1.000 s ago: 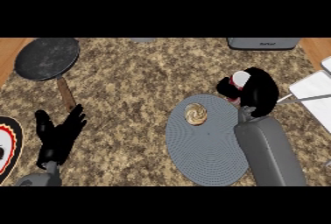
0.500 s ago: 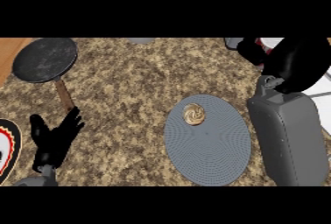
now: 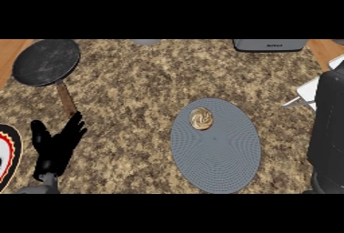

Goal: Pick the can from the placemat and place it in the tiered shelf

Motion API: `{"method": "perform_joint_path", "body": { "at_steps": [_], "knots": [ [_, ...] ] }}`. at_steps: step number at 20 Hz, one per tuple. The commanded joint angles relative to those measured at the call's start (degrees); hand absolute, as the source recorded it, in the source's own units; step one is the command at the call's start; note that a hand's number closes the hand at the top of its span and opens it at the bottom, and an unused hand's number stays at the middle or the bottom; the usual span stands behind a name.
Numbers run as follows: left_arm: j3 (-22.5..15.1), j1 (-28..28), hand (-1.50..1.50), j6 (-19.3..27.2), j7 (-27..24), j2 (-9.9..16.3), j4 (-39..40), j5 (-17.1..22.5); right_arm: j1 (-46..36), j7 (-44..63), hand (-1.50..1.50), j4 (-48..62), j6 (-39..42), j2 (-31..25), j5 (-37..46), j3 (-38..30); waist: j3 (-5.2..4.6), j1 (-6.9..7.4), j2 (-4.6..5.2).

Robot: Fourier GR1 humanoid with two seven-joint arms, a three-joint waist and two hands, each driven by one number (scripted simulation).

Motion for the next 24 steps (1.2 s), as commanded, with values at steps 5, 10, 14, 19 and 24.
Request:
{"method": "perform_joint_path", "body": {
  "at_steps": [5, 10, 14, 19, 24],
  "knots": [
    [0.7, -1.7, 0.00, -0.8, -0.8, -0.5, 3.2, 0.3, -8.1, 1.8, 1.50, 1.1, 12.9, -9.2, -1.7, -11.9, -0.01, 0.12, 0.36],
    [0.1, -2.7, 0.00, 0.1, -2.6, -1.6, 5.1, -1.5, -10.0, -2.7, 1.50, 4.6, 16.0, -13.7, -4.3, -16.2, -0.02, 0.31, 0.51],
    [0.8, -6.2, 0.00, 0.2, 0.0, -0.9, 5.6, -1.2, -7.4, -7.7, 1.50, 9.2, 14.9, -16.5, -7.6, -20.0, 0.01, 0.45, 0.66],
    [-1.0, 1.6, 0.00, -1.0, 0.9, -1.1, -1.7, -1.4, -2.6, -12.1, 1.50, 9.7, 16.5, -19.8, -10.7, -22.8, 0.07, 0.93, 0.47],
    [0.6, -2.4, 0.00, -0.7, 0.4, -1.3, 1.9, -1.5, -0.4, -15.3, 1.50, 16.6, 10.4, -24.3, -11.7, -23.6, 0.05, 0.96, 0.65]
  ]
}}
